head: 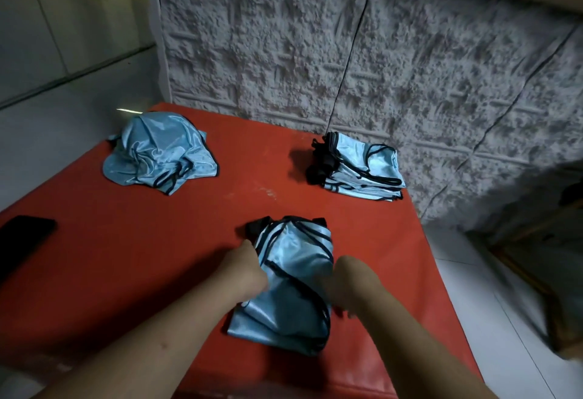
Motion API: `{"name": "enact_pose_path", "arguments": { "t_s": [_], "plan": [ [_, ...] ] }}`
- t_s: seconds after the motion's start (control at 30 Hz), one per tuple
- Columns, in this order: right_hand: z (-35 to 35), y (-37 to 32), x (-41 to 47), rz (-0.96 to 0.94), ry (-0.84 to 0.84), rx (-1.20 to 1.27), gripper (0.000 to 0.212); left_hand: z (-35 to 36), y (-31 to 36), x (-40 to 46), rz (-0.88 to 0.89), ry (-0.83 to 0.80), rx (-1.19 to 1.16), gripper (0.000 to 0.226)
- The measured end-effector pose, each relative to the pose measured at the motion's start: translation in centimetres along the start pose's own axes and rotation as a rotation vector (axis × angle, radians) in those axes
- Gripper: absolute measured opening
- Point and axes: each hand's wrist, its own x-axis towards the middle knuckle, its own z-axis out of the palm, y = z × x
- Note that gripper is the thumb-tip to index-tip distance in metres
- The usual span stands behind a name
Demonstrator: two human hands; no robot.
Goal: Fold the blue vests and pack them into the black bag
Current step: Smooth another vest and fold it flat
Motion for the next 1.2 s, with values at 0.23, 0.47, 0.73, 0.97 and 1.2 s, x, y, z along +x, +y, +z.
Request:
{"name": "enact_pose_path", "arguments": {
  "t_s": [0.23,0.47,0.73,0.97,1.2],
  "plan": [
    [1.9,2.8,2.1,0.032,0.264,0.335,0.050,0.4,0.2,-1.9,-0.032,-0.082,0.181,0.077],
    [2.8,0.0,4.2,-0.157,0.444,0.370,0.045,0.3,0.6,-1.7,0.371,0.306,0.473,0.083],
    [5.6,-1.2,5.9,-0.281,0.240,-0.016,0.066,5.0,-0.8,2.0,0.472,0.141,0.717,0.085],
    [3.5,-2.2,6.9,-0.149,0.299,0.180,0.071,4.3,-0.3,1.8,0.423,0.178,0.505,0.068],
    [1.2,-1.7,6.8,0.047,0.270,0.523,0.058,-0.6,0.5,-0.5,-0.007,0.164,0.404,0.053]
  ]
}}
